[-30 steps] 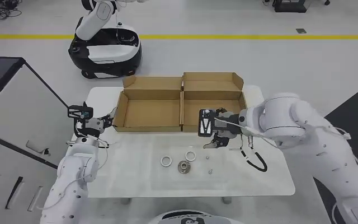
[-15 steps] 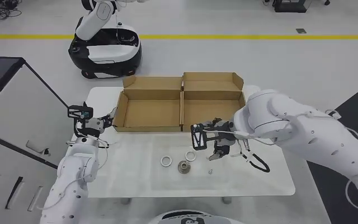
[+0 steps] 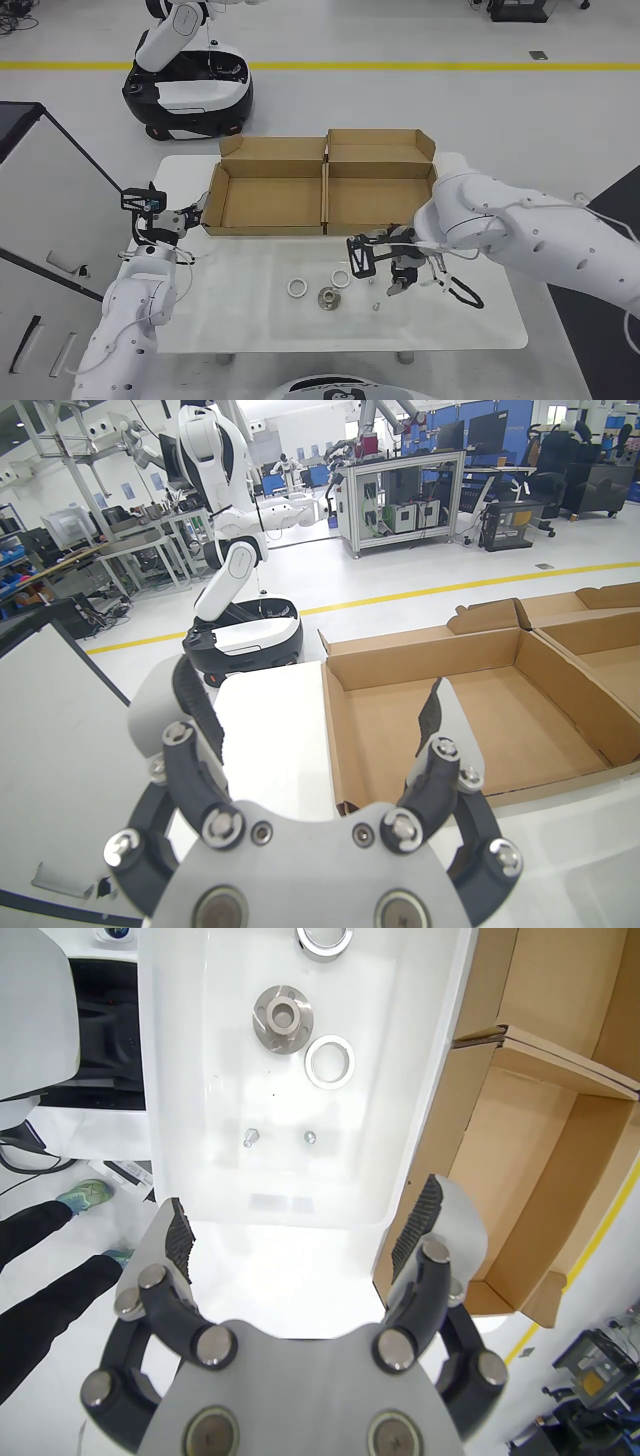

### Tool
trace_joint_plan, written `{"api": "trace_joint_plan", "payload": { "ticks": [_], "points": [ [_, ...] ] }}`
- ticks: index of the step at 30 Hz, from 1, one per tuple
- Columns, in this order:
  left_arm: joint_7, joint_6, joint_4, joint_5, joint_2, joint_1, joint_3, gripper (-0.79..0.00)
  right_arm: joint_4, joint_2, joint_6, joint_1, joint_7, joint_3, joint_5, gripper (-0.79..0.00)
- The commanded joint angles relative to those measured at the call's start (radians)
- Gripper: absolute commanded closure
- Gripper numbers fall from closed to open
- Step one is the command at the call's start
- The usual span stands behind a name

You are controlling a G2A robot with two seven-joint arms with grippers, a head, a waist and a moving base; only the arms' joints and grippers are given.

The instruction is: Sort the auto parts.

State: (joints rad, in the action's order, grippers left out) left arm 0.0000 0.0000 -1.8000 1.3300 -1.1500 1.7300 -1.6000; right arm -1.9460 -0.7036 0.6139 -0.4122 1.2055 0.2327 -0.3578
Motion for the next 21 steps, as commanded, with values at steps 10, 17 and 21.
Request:
{"api": "trace_joint_plan", "payload": {
  "ticks": [10, 17, 21],
  "points": [
    [0.0, 0.0, 0.0, 0.0, 0.0, 0.0, 0.0, -0.785, 0.001, -0.045, -0.026, -0.038, -0.001, -0.022, -0.016, -0.785],
    [0.0, 0.0, 0.0, 0.0, 0.0, 0.0, 0.0, -0.785, 0.023, -0.072, -0.048, -0.071, -0.005, -0.039, -0.06, -0.785],
    [0.0, 0.0, 0.0, 0.0, 0.0, 0.0, 0.0, -0.785, 0.034, -0.083, -0.058, -0.084, -0.002, -0.041, -0.078, -0.785]
  ]
}}
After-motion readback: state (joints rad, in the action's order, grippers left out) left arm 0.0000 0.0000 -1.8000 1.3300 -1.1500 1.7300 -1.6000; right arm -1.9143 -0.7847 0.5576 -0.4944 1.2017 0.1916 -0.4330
